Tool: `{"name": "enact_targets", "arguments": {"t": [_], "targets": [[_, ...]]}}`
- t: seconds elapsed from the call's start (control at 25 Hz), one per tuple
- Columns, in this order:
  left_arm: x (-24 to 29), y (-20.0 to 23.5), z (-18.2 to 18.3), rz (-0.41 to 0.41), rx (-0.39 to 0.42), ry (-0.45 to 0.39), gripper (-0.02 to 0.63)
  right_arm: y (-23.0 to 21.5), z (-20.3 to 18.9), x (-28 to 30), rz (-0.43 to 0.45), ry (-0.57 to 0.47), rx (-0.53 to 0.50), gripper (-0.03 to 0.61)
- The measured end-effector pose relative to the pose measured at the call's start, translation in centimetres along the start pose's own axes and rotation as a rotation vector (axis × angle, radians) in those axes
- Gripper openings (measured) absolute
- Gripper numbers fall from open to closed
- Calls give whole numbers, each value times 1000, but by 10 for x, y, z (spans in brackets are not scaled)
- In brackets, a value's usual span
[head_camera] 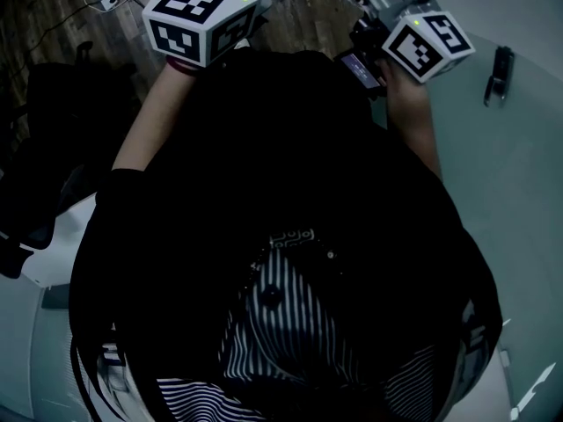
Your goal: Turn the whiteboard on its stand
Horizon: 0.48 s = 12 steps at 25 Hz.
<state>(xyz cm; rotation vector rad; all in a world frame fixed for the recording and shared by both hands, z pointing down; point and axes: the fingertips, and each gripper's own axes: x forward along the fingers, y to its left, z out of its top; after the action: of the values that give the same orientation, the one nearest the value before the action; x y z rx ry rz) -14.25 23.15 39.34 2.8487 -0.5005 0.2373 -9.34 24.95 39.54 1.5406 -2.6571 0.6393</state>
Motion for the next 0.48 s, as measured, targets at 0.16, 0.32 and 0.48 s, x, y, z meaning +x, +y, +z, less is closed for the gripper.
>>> {"name": "enact_targets", "arguments": {"t": [0.16,0.32,0.48], "targets": [[12,17,-4,-3,-8,-2,-3,-17,0,13,-12,-1,8,0],[21,29,-7,-20,-44,-1,-3,-22,6,27,-14,-2,3,0],[31,26,0,-31,-10,-9,-2,-33,6,27,-14,16,9,0]]}}
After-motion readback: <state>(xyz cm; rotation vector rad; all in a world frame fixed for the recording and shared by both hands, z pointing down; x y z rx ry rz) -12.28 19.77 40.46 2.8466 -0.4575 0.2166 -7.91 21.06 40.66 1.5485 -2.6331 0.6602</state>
